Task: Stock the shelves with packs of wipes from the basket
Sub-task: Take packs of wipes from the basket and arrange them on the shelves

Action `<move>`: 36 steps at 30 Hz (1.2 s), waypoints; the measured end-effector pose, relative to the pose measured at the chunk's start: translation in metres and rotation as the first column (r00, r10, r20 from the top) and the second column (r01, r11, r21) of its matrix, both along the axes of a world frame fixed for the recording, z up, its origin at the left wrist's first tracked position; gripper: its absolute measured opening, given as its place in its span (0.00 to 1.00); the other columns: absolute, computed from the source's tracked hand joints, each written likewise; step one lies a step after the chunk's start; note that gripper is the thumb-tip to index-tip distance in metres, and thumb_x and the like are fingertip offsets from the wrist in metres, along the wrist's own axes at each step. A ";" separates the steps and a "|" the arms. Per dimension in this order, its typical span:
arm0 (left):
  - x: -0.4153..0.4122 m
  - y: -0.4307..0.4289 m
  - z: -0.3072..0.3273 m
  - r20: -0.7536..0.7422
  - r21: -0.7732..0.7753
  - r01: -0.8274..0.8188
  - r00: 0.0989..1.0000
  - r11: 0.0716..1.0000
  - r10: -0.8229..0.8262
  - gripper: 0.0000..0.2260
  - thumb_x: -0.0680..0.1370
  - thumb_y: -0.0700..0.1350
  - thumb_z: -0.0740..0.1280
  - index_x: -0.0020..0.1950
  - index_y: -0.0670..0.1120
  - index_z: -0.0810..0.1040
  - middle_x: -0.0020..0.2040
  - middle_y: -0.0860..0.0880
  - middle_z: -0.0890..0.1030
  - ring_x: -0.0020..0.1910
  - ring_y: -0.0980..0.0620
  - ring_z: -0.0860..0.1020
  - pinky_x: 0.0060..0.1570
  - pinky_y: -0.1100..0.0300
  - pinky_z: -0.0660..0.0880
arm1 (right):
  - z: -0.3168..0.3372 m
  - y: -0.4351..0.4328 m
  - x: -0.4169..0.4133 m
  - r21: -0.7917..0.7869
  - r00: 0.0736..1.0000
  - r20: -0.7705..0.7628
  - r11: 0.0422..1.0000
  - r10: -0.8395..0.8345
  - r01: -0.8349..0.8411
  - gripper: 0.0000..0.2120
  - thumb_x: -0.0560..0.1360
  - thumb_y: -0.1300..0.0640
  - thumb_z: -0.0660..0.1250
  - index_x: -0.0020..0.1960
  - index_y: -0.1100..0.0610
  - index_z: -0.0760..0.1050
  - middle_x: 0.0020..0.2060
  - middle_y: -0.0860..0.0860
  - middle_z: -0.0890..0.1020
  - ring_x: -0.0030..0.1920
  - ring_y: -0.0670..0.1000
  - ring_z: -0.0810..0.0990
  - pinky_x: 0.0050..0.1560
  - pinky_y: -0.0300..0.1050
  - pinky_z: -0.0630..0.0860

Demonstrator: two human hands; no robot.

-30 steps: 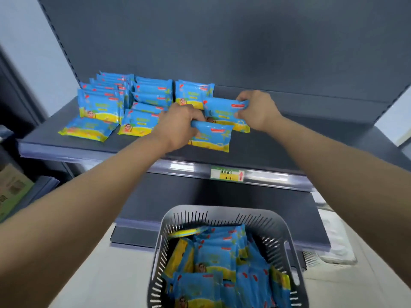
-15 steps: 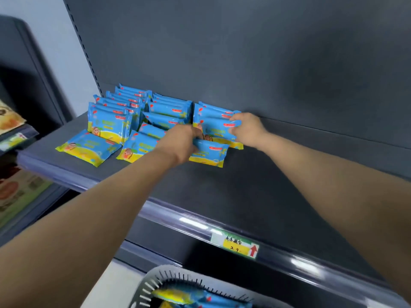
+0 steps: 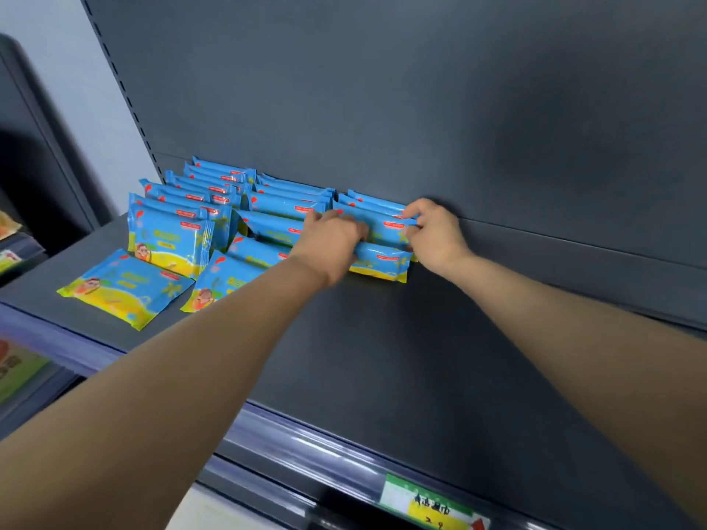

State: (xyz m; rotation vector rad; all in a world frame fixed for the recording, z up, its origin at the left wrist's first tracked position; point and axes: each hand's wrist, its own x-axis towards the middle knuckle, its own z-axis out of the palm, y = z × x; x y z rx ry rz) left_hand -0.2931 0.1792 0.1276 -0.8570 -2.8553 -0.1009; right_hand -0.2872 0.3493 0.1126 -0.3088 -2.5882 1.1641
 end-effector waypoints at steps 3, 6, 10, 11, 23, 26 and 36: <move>-0.010 0.005 -0.001 -0.128 -0.089 -0.017 0.992 0.996 0.005 0.11 0.75 0.42 0.64 0.57 0.48 0.73 0.55 0.47 0.75 0.58 0.44 0.69 0.57 0.51 0.61 | 0.005 0.003 0.006 0.060 0.996 -0.045 0.995 -0.080 0.083 0.10 0.75 0.65 0.58 0.53 0.59 0.75 0.50 0.57 0.81 0.47 0.55 0.78 0.51 0.44 0.75; -0.018 0.011 0.001 -0.195 -0.077 -0.060 0.980 0.995 0.044 0.16 0.75 0.45 0.65 0.62 0.46 0.70 0.58 0.46 0.73 0.59 0.43 0.68 0.56 0.51 0.62 | 0.013 0.002 0.016 0.132 0.992 -0.079 0.985 -0.103 0.113 0.10 0.75 0.64 0.57 0.53 0.60 0.75 0.50 0.58 0.81 0.51 0.58 0.78 0.55 0.50 0.75; -0.021 0.020 0.001 -0.265 -0.050 -0.121 0.959 0.991 0.104 0.17 0.75 0.42 0.65 0.62 0.43 0.67 0.58 0.44 0.71 0.58 0.42 0.69 0.56 0.51 0.63 | 0.021 -0.007 0.031 0.207 0.987 -0.126 0.970 -0.103 0.128 0.10 0.75 0.64 0.57 0.53 0.60 0.74 0.51 0.57 0.79 0.52 0.58 0.77 0.54 0.53 0.75; -0.020 0.021 0.001 -0.266 -0.051 -0.119 0.959 0.992 0.101 0.17 0.75 0.42 0.65 0.62 0.43 0.67 0.58 0.43 0.71 0.57 0.43 0.69 0.56 0.51 0.63 | 0.023 -0.009 0.035 0.224 0.987 -0.131 0.967 -0.097 0.124 0.10 0.75 0.64 0.57 0.53 0.60 0.74 0.51 0.57 0.79 0.52 0.58 0.77 0.54 0.53 0.75; 0.042 -0.025 0.050 -0.338 0.104 0.079 0.940 0.991 -0.039 0.17 0.75 0.46 0.65 0.62 0.43 0.69 0.57 0.44 0.72 0.57 0.43 0.69 0.57 0.52 0.61 | 0.064 -0.051 0.100 0.460 0.990 -0.140 0.885 -0.011 0.075 0.15 0.77 0.59 0.61 0.63 0.58 0.71 0.59 0.55 0.75 0.60 0.56 0.71 0.59 0.51 0.69; 0.074 -0.043 0.075 -0.394 0.159 0.139 0.917 0.977 -0.066 0.16 0.75 0.45 0.66 0.61 0.42 0.70 0.56 0.43 0.72 0.56 0.42 0.69 0.56 0.52 0.60 | 0.087 -0.070 0.127 0.552 0.986 -0.164 0.830 0.016 0.078 0.18 0.77 0.56 0.61 0.66 0.58 0.68 0.62 0.55 0.72 0.62 0.56 0.69 0.61 0.51 0.68; 0.201 -0.100 0.139 -0.611 0.261 0.292 0.788 0.920 -0.076 0.16 0.69 0.42 0.71 0.54 0.39 0.76 0.51 0.41 0.77 0.50 0.39 0.76 0.52 0.53 0.60 | 0.153 -0.129 0.248 0.710 0.930 -0.354 0.676 0.102 0.196 0.23 0.73 0.55 0.66 0.65 0.62 0.68 0.64 0.56 0.71 0.66 0.58 0.66 0.61 0.50 0.63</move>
